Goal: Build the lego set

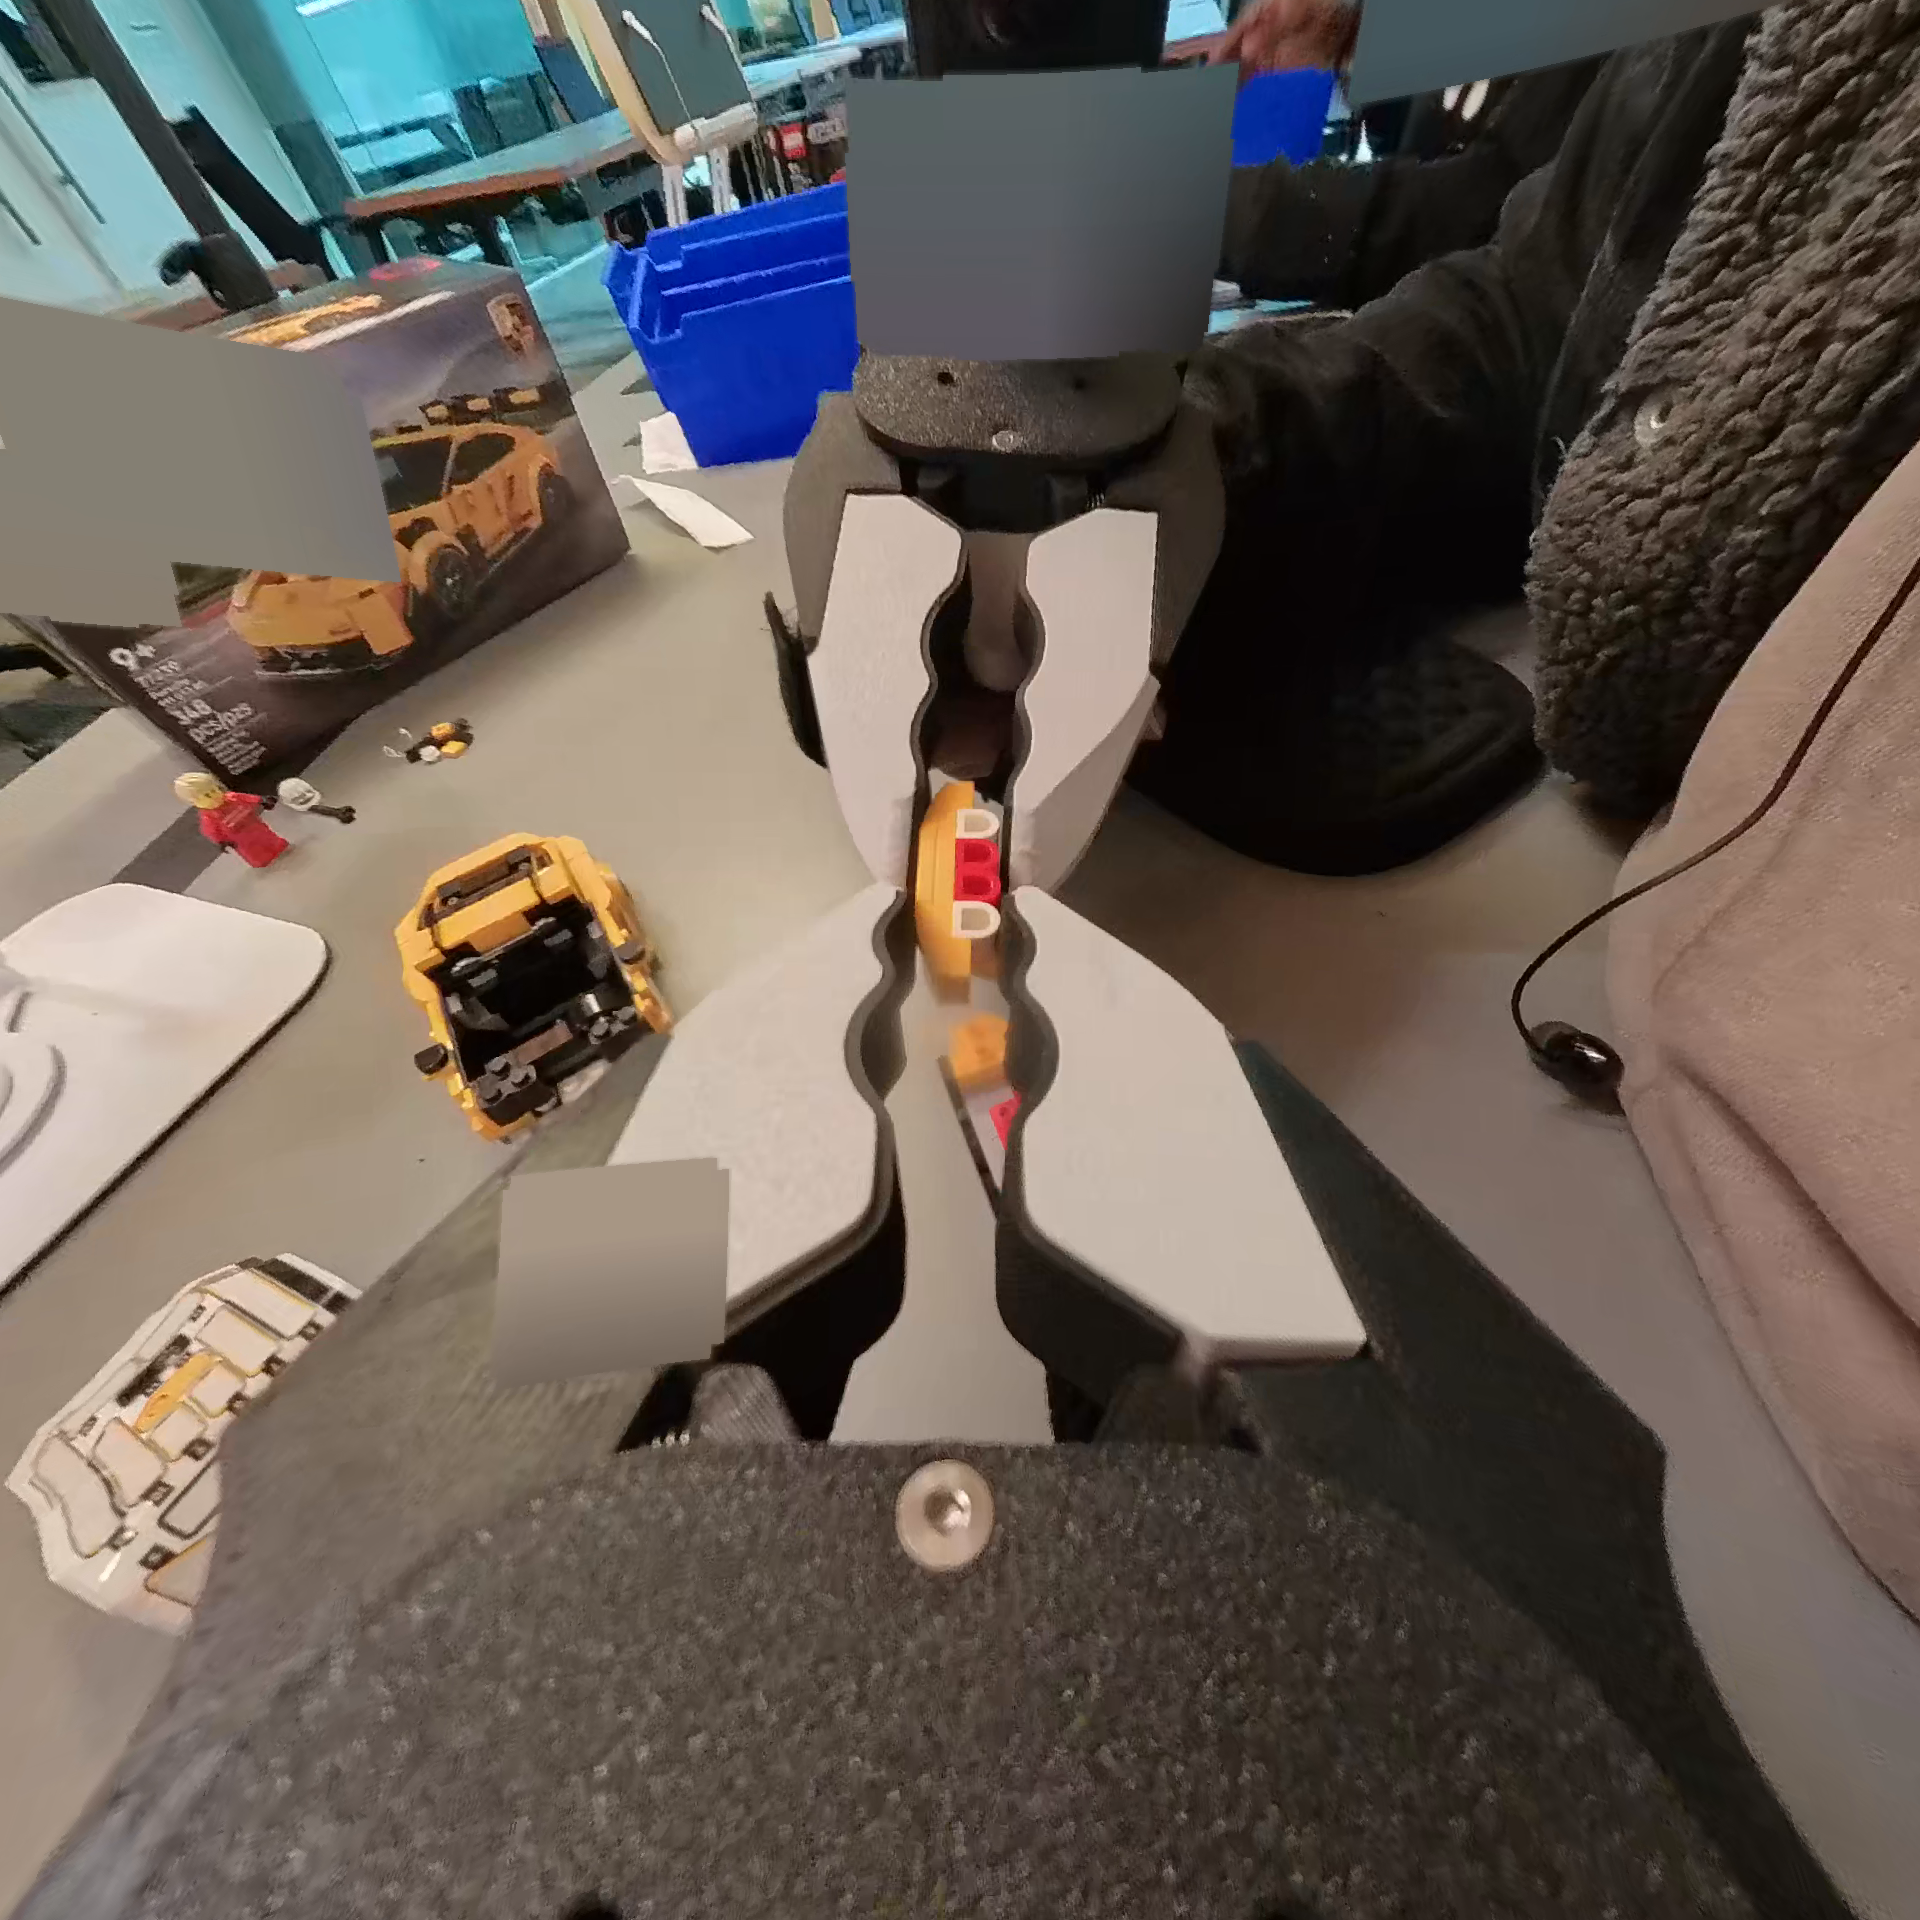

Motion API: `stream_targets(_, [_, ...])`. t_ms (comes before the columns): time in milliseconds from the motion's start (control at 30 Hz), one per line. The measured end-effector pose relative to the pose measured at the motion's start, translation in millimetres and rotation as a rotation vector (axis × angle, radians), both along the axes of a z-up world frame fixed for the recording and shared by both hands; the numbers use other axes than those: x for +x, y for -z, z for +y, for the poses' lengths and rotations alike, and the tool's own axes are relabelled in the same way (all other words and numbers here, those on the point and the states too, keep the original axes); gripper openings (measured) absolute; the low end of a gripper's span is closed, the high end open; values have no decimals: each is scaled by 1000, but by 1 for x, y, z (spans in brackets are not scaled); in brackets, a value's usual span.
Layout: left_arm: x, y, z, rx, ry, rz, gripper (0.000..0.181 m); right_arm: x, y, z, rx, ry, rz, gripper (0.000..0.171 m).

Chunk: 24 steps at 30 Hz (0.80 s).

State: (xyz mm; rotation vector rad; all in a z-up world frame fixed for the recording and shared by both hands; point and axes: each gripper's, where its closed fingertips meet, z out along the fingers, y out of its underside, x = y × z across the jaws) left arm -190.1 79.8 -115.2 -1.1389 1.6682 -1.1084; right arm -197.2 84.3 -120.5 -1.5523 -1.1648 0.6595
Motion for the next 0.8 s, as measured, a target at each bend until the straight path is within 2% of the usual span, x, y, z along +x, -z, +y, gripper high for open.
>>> stream_targets(100, [0, -6, 6, -55, -16, -48, 16, 5, -3, 3, -28, 14, 32, 21])
stream_targets(300, [0, -20, 9, -246, 5, -143, 15, 3, -15, 7, -95, 28, 167, 21])
stream_targets(467, [1, -20, 4, -264, 32, -156, 15, 2, -24, 1, -111, -4, 229, 15])
stream_targets(567, [1, -13, 4, -262, 37, -110, 16, 3, -24, 0, -95, -8, 201, 15])
stream_targets(633, [-1, -8, 4, -287, 48, -64, 28, 5, -24, -2, -47, -10, 150, 15])
stream_targets(800, [-10, -8, -7, -600, 186, 32, 29, 0, -21, -13, 139, -37, 5, 15])
